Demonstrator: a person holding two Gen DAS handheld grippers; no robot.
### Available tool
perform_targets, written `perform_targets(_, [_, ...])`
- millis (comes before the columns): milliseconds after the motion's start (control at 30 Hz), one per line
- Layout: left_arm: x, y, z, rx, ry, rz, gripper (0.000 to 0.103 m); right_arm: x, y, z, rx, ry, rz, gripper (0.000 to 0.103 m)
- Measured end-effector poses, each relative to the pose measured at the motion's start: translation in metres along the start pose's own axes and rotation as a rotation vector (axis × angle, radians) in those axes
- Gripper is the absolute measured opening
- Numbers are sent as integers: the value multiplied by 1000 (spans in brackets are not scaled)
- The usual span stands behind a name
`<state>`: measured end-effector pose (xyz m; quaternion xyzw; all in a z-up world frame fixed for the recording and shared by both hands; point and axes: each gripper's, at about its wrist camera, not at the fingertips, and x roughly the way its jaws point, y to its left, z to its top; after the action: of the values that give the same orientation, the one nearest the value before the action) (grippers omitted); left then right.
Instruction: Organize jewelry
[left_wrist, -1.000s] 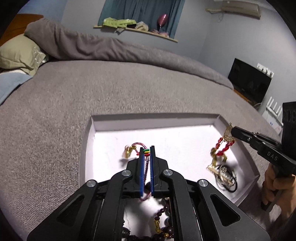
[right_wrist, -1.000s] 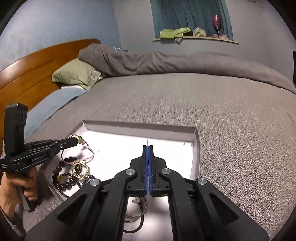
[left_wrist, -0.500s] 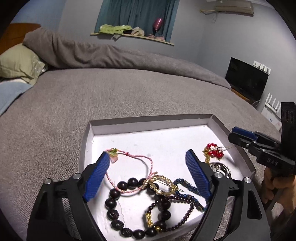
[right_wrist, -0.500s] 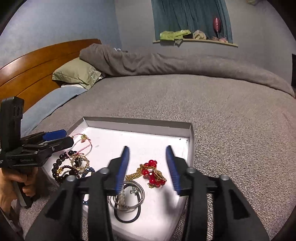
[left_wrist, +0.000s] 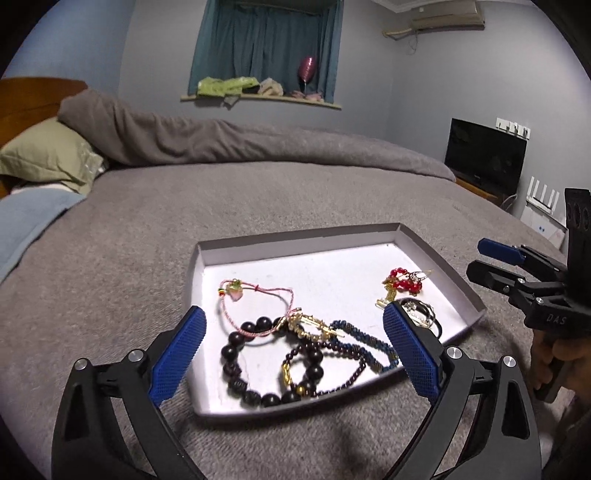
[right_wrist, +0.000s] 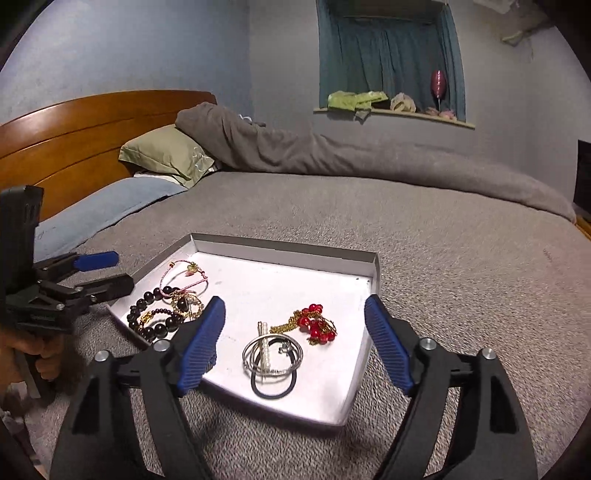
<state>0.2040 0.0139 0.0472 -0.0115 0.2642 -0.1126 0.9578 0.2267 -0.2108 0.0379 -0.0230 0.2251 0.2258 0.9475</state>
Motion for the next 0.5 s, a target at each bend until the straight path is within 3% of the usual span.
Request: perform_targets(500, [-40, -4, -40, -26, -48, 79, 98, -40, 20, -29, 3, -41, -30, 97])
